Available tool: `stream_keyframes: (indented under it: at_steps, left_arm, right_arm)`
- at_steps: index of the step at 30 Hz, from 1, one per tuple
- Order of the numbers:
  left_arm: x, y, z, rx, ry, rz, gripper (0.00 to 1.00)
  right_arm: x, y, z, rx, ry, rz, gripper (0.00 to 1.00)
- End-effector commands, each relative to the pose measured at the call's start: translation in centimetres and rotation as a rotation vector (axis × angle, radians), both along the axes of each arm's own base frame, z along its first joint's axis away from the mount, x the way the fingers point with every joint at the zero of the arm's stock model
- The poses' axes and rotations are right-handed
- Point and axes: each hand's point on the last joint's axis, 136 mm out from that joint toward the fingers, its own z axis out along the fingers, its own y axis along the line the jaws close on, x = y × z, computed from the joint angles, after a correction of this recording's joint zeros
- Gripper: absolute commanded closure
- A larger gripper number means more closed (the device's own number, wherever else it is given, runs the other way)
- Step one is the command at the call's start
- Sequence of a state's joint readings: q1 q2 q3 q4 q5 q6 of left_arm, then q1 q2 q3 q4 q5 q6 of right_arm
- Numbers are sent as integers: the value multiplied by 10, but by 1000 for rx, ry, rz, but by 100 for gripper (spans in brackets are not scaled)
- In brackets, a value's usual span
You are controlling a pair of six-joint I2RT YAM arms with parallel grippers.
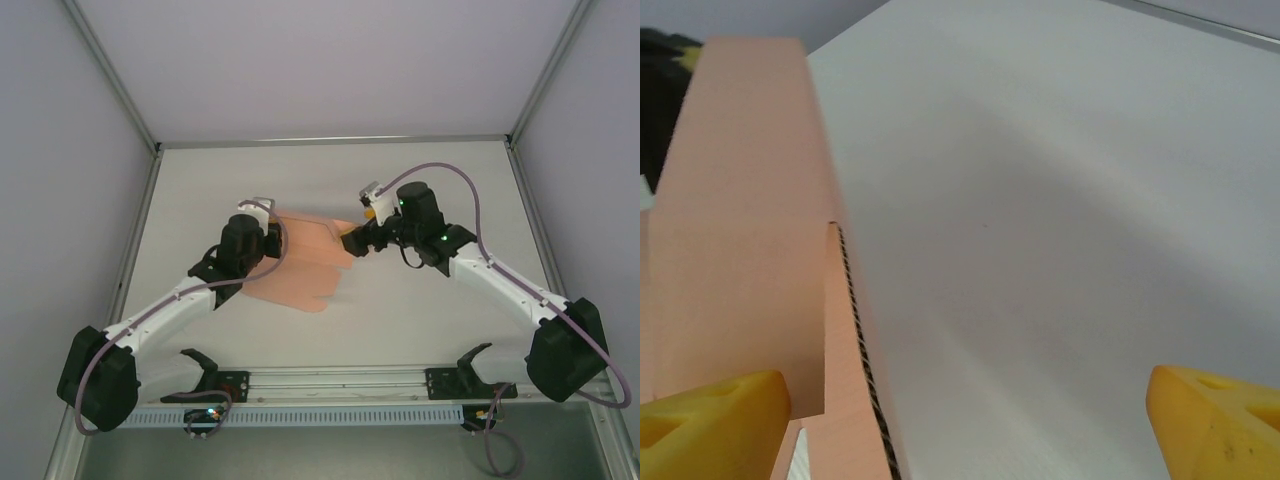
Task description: Assemble paper box
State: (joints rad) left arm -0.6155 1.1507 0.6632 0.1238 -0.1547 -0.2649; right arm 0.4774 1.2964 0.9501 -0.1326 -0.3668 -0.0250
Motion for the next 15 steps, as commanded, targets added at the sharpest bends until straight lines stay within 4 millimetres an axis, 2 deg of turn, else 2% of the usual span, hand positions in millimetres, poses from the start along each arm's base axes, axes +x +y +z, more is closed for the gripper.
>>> stream_keyframes:
  at_steps: [1,5,7,9,12,15]
  left_arm:
    - [-5,-14,12,-42,-16,-62,100]
    - [-8,-24,13,-52,-23,-88,100]
    - [-8,-28,10,-59,-22,-83,100]
    - [-4,-27,6,-72,-15,-45,100]
    - [0,-26,4,-101,-12,-7,100]
    - [1,-25,6,-117,-18,9,100]
  right_arm:
    - [2,11,11,-4,-47,60,6]
    - [28,16,9,-10,-93,-73,5]
    - [38,20,12,15,-150,-163,1]
    - [47,25,6,33,-177,-231,0]
    - [60,17,3,13,-235,-399,0]
    - [66,8,2,-24,-287,-529,0]
